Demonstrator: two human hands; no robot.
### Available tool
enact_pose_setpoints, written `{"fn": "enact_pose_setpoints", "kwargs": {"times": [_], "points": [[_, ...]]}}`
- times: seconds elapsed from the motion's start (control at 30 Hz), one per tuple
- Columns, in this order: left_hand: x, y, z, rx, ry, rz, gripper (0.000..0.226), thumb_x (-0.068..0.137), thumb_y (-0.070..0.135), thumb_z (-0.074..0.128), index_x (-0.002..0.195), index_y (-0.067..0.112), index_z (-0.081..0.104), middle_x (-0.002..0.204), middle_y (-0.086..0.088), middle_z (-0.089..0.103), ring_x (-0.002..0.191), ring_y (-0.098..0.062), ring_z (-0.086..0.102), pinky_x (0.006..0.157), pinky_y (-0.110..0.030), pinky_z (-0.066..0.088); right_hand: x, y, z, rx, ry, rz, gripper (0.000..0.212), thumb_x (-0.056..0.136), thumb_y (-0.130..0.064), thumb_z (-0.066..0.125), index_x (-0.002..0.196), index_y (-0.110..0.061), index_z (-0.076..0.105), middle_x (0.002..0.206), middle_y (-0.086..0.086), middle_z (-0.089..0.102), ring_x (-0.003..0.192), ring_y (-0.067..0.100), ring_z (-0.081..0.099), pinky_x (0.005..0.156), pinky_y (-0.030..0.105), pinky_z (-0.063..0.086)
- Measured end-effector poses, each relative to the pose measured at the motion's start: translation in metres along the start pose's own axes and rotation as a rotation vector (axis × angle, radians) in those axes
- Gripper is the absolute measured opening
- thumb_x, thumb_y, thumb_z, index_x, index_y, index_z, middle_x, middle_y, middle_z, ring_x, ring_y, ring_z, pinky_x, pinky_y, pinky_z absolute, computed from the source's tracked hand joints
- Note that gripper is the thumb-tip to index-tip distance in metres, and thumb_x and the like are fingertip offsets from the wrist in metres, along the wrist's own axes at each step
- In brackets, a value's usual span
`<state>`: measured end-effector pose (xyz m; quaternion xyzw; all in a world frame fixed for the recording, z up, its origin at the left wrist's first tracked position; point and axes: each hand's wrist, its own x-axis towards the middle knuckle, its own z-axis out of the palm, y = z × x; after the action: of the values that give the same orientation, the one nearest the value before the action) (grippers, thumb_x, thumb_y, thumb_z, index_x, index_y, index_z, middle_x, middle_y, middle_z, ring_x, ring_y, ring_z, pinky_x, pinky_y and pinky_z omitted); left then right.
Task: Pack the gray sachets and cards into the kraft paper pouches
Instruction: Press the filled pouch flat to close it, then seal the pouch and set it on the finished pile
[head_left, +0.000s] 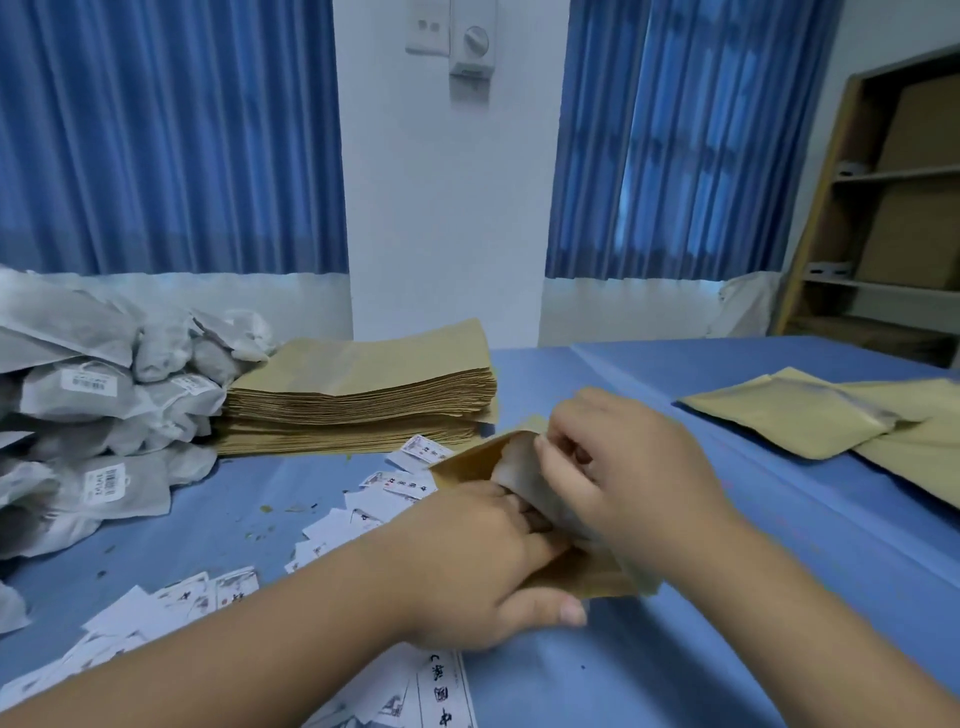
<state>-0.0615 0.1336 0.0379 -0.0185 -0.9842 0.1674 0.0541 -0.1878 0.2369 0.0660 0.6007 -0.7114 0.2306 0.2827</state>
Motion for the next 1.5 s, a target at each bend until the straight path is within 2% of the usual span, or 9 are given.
{"fn": "enact_pose_setpoints", "kwargs": {"times": [0.1, 0.23, 0.4, 0.6, 0.73, 0.9, 1.03, 1.27, 1.5], "points": [[-0.014, 0.006, -0.003, -0.056, 0.290, 0.037, 0.047, 0.092, 0.049, 0.031, 0.102, 0.018, 0.065, 0.098, -0.001, 0.065, 0.091, -0.023, 0.059, 0.076, -0.038, 0.046, -0.027, 0.001, 0.011, -0.076, 0.230, 0.010, 0.028, 0.089, -0.031, 0.051, 0.065, -0.018, 0.057, 0.065, -0.003, 0.050, 0.059, 0.020, 0.052, 0.049, 0.026, 0.028], [-0.018, 0.008, 0.005, -0.095, 0.636, -0.246, 0.040, 0.080, 0.041, 0.062, 0.115, 0.022, 0.057, 0.104, 0.000, 0.059, 0.090, -0.024, 0.058, 0.073, -0.036, 0.045, -0.045, 0.006, 0.022, -0.067, 0.284, -0.043, 0.033, 0.092, -0.032, 0.047, 0.064, -0.019, 0.059, 0.063, -0.004, 0.052, 0.057, 0.018, 0.052, 0.051, 0.024, 0.022], [0.019, -0.002, 0.009, -0.233, 0.301, -0.550, 0.076, 0.074, 0.047, 0.069, 0.140, 0.039, 0.030, 0.120, 0.009, 0.041, 0.109, -0.016, 0.047, 0.085, -0.031, 0.040, -0.043, 0.010, 0.018, -0.021, 0.328, -0.083, 0.033, 0.092, -0.031, 0.049, 0.065, -0.018, 0.062, 0.062, -0.004, 0.054, 0.054, 0.019, 0.052, 0.045, 0.027, 0.035], [0.032, 0.012, 0.031, -0.060, 0.308, -0.548, 0.029, 0.085, 0.038, 0.059, 0.110, 0.034, 0.046, 0.101, 0.007, 0.054, 0.084, -0.020, 0.061, 0.056, -0.031, 0.035, -0.061, 0.020, 0.010, 0.034, 0.193, -0.173, 0.021, 0.091, -0.029, 0.051, 0.078, -0.019, 0.065, 0.076, -0.006, 0.059, 0.061, 0.016, 0.053, 0.052, 0.026, 0.039], [0.033, 0.013, 0.036, 0.065, 0.296, -0.416, 0.048, 0.034, 0.014, 0.091, 0.065, 0.017, 0.055, 0.053, 0.002, 0.051, 0.039, -0.024, 0.051, 0.039, -0.020, 0.021, -0.097, 0.034, 0.014, 0.045, -0.066, -0.003, 0.044, 0.080, -0.043, 0.059, 0.120, -0.024, 0.059, 0.123, -0.012, 0.057, 0.102, 0.009, 0.058, 0.081, 0.027, 0.048], [0.038, 0.016, 0.040, -0.023, 0.287, -0.333, 0.041, 0.061, 0.018, 0.080, 0.095, 0.019, 0.056, 0.083, 0.002, 0.047, 0.065, -0.021, 0.050, 0.044, -0.028, 0.030, -0.119, 0.050, 0.022, 0.151, -0.142, 0.062, 0.061, 0.072, 0.000, 0.069, 0.128, -0.022, 0.062, 0.131, -0.011, 0.059, 0.111, 0.011, 0.062, 0.085, 0.020, 0.051], [0.049, 0.020, 0.042, -0.016, 0.244, -0.253, 0.039, 0.087, 0.030, 0.042, 0.125, 0.036, 0.035, 0.094, 0.005, 0.025, 0.075, -0.020, 0.038, 0.055, -0.031, 0.025, -0.121, 0.052, 0.023, 0.359, -0.154, 0.117, 0.066, 0.079, 0.010, 0.055, 0.128, -0.034, 0.060, 0.133, -0.031, 0.047, 0.123, -0.006, 0.046, 0.098, 0.006, 0.036], [0.053, 0.028, 0.041, 0.181, 0.213, -0.211, 0.041, 0.039, 0.013, 0.080, 0.075, 0.028, 0.065, 0.060, 0.003, 0.050, 0.045, -0.017, 0.048, 0.040, -0.022, 0.023, -0.125, 0.059, 0.030, 0.289, -0.357, 0.117, 0.061, 0.096, -0.010, 0.043, 0.135, -0.056, 0.030, 0.138, -0.044, 0.027, 0.133, -0.017, 0.026, 0.108, 0.013, 0.030], [0.041, 0.016, 0.048, -0.013, 0.291, -0.055, 0.045, 0.063, 0.012, 0.070, 0.107, 0.021, 0.071, 0.108, -0.006, 0.066, 0.095, -0.030, 0.064, 0.072, -0.036, 0.055, -0.125, 0.060, 0.034, 0.176, -0.450, 0.101, 0.043, 0.101, -0.036, 0.035, 0.143, -0.046, 0.035, 0.146, -0.036, 0.017, 0.144, -0.003, 0.014, 0.112, 0.017, 0.016]]}}
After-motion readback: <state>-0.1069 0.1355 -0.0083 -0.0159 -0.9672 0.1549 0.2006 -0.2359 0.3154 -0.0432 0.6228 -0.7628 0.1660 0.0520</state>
